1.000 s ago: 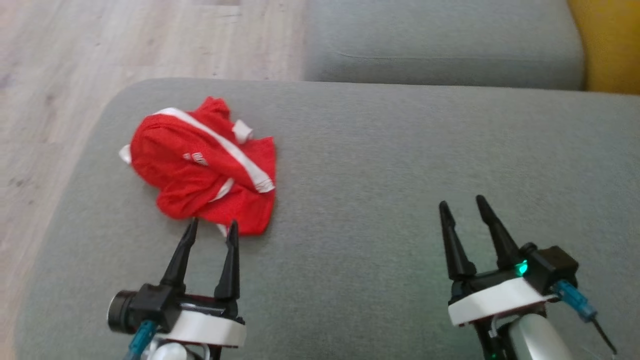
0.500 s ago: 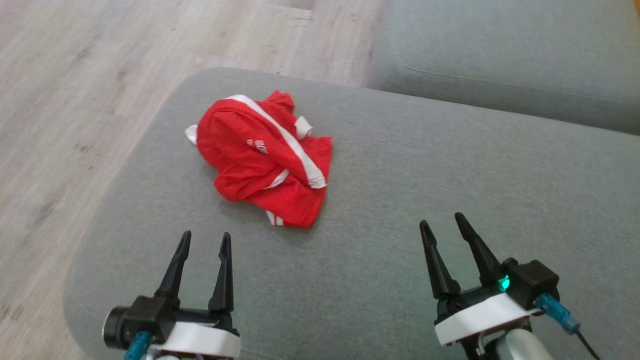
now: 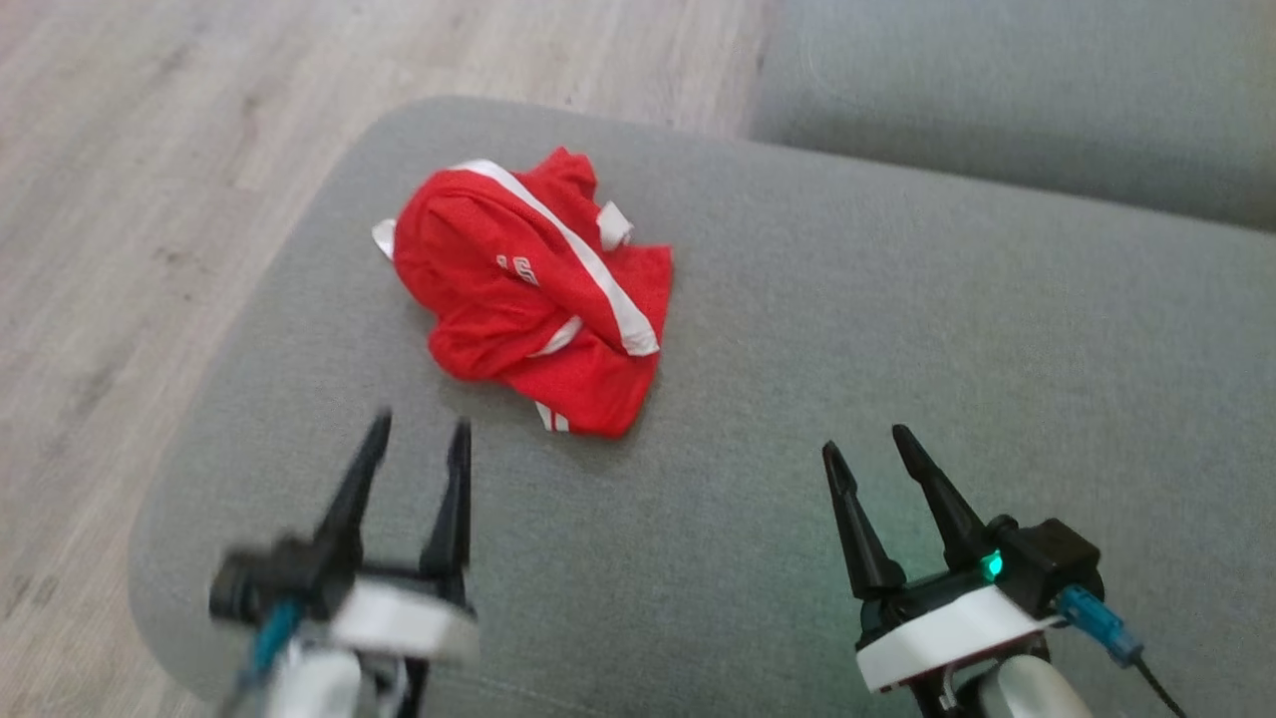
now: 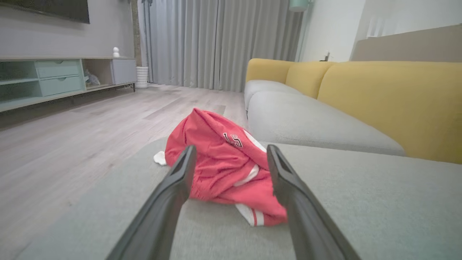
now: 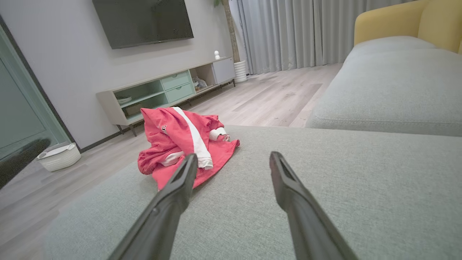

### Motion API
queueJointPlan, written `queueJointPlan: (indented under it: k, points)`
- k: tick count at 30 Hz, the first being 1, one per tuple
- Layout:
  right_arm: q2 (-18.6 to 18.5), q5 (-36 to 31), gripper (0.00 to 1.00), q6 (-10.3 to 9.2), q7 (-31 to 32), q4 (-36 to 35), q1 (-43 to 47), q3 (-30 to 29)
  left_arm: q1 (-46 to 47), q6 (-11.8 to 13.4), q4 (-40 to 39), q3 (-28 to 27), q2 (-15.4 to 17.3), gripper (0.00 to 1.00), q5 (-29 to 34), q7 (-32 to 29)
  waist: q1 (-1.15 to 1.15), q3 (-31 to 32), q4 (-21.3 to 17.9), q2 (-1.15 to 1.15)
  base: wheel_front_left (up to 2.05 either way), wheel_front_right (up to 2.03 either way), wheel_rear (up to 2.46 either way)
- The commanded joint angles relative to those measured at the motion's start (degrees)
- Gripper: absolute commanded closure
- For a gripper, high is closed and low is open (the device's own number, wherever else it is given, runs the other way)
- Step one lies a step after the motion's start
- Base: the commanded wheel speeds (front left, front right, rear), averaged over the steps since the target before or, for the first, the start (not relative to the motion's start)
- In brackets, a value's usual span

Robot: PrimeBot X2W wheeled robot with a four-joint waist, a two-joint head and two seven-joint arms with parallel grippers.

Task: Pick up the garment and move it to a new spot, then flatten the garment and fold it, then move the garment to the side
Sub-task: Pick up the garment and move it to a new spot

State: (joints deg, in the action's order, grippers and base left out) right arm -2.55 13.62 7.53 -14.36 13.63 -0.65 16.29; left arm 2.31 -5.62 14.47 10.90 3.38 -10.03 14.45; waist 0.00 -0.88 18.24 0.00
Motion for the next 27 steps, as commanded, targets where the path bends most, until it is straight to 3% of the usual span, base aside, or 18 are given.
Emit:
queueJointPlan:
  k: [1, 11, 12, 13, 20, 27]
  points:
    - [-0.3, -0.7, 0.0, -0.04, -0.6, -2.0, -3.0, 1.0, 7.6, -0.6, -0.6, -1.5, 1.4, 0.0, 0.4, 0.3, 0.0, -2.1, -1.7, 0.0, 0.0, 0.0, 0.0]
    - [-0.3, -2.4, 0.0, -0.04, -0.6, -2.3, -6.7, 1.0, 33.2, -1.8, 12.9, 3.9, 10.0, 0.0, -4.6, -19.2, 0.0, -8.6, -8.0, 0.0, 0.0, 0.0, 0.0]
    - [-0.3, -2.5, 0.0, -0.04, -0.6, -2.5, -7.1, 1.1, 35.1, -1.8, 14.1, 4.9, 11.1, 0.0, -6.3, -20.9, 0.0, -9.2, -8.8, 0.0, 0.0, 0.0, 0.0]
    - [-0.3, -2.6, 0.0, -0.04, -0.6, -2.9, -7.9, 1.4, 38.7, -1.8, 16.5, 7.2, 14.3, 0.0, -9.0, -23.5, 0.0, -10.6, -10.1, 0.0, 0.0, 0.0, 0.0]
    - [-0.3, -3.1, 0.0, -0.04, -0.6, -3.8, -9.7, 1.2, 46.3, -1.9, 23.9, 13.6, 20.9, 0.0, -16.7, -30.0, 0.0, -14.9, -12.8, 0.0, 0.0, 0.0, 0.0]
    - [-0.3, -3.0, 0.0, -0.04, -0.6, -3.8, -10.6, 1.2, 48.1, -1.9, 28.7, 18.3, 22.7, 0.0, -20.3, -30.9, 0.0, -15.9, -13.6, 0.0, 0.0, 0.0, 0.0]
